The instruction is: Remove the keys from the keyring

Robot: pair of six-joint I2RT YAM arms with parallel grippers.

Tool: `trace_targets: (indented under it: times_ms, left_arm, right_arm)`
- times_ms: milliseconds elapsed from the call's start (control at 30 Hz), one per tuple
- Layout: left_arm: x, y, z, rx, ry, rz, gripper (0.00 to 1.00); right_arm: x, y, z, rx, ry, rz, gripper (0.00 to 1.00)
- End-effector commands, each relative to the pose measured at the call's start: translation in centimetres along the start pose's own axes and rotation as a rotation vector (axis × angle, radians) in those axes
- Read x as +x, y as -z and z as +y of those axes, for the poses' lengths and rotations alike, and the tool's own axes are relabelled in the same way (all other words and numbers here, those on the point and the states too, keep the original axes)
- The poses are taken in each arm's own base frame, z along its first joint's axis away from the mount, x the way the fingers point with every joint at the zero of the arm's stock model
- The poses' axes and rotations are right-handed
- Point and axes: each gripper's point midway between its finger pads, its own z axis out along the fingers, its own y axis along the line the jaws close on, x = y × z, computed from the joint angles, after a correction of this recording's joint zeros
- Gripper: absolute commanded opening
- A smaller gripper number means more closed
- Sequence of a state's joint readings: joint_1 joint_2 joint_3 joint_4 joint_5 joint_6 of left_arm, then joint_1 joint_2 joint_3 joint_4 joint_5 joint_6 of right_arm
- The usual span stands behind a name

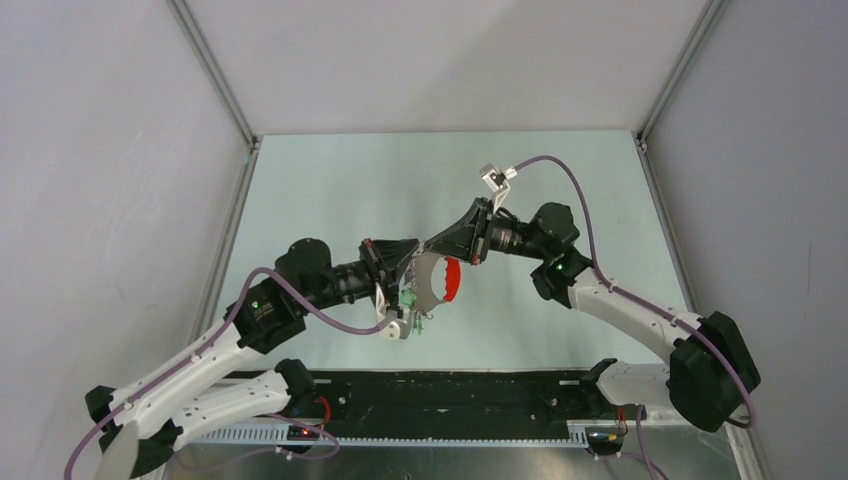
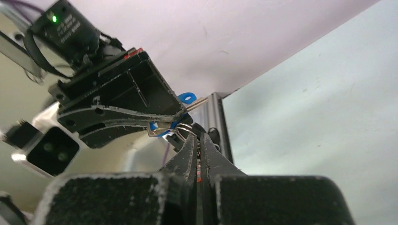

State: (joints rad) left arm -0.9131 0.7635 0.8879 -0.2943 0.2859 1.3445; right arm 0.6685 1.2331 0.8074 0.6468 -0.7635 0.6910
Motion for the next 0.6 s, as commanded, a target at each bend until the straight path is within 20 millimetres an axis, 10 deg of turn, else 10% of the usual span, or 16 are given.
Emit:
trace_targets:
  times_ms: [0,100,267,567]
  left_arm:
    - [-1.0,0.3,1.6,-0.067,-0.04,-0.039,0.0]
    - [-0.6,0.1,1.4,-0.061,-0.037,-0.025,0.0]
    - [-0.9,0.4,1.8,-0.075,-0.031,-0.029,0.0]
    - [-1.6,0.8,2.1,-0.084,-0.033,-0.063,0.0]
  right_arm:
    - [-2.9,0.3,-0.9,0.02,-0.23,-0.194,0.0]
    - [-2.8,0.0,-0.3,-0.027,-0.273,-0.206,0.0]
    - [-1.8,0.6,-1.1,0.025,-0.069,-0.169,0.34]
    - [-1.8,2.5,-0.9,0.118,0.453,-0.106,0.37]
